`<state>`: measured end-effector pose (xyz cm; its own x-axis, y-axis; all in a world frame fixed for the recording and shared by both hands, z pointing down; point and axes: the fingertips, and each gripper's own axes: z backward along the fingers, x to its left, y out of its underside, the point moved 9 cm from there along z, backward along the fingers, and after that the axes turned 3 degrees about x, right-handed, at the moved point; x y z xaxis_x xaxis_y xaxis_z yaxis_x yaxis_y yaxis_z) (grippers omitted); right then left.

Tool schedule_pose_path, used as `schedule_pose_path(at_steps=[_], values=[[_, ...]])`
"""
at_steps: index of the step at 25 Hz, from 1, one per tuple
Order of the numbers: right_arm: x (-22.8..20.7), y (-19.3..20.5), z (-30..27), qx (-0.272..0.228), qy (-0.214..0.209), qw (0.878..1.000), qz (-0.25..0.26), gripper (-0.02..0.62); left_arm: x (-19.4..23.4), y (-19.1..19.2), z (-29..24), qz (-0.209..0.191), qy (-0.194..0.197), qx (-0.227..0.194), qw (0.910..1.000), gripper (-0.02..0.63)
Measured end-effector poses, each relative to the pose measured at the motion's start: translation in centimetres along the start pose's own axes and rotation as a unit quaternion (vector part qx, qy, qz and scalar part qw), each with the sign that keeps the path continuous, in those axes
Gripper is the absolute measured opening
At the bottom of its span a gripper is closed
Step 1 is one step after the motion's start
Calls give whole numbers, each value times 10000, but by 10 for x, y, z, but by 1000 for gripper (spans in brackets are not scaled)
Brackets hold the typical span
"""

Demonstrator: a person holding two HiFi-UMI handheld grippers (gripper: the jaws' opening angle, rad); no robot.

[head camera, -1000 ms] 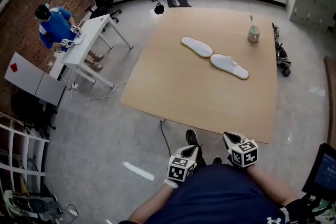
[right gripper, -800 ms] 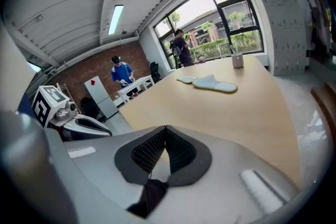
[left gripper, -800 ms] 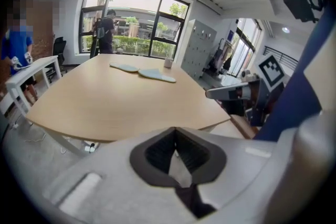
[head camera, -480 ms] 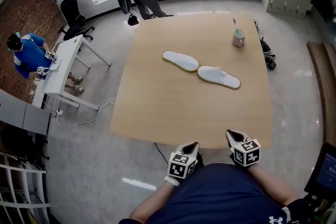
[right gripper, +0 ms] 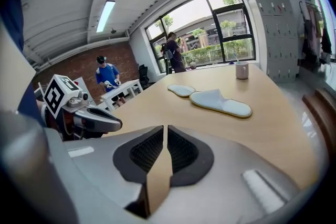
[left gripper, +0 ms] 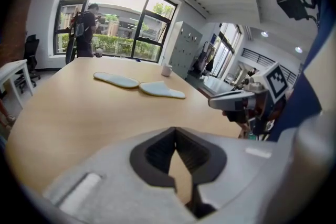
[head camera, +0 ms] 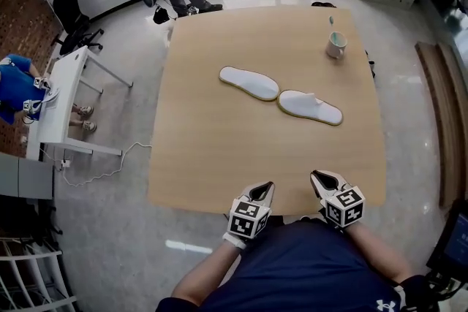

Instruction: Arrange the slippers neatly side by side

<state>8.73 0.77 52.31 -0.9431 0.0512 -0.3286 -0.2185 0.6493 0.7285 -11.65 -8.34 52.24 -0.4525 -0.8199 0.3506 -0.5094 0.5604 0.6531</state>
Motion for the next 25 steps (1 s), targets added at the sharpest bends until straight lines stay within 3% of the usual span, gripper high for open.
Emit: schedule_pose_path(at_steps=[4, 6, 8, 12, 19, 23, 25], values=[[-12, -17, -18, -4, 395, 9991, -156, 61, 37, -29, -8, -275, 125, -8, 9995, 5], [-20, -27, -27, 74, 525, 9986, -8, 74, 56, -44, -15, -706, 166, 28, 9974, 14], [-31, -42, -37, 156, 601, 9978, 247, 99, 73, -60, -23, -1265, 222, 138, 9916, 74], [-57, -72, -52, 294, 601, 9939, 873, 154, 98, -97, -42, -2133, 275, 272, 9762, 121], [-110, -128, -95, 613, 245, 9728, 2223, 182, 163, -177, -88, -3360, -320, 609, 9394, 121], [-144, -139, -129, 825, 101, 9686, 2344, 255, 192, -201, -121, -3854, -634, 1058, 9145, 170], [-155, -140, -144, 948, 76, 9690, 2282, 261, 206, -209, -134, -3810, -609, 1203, 9147, 173]])
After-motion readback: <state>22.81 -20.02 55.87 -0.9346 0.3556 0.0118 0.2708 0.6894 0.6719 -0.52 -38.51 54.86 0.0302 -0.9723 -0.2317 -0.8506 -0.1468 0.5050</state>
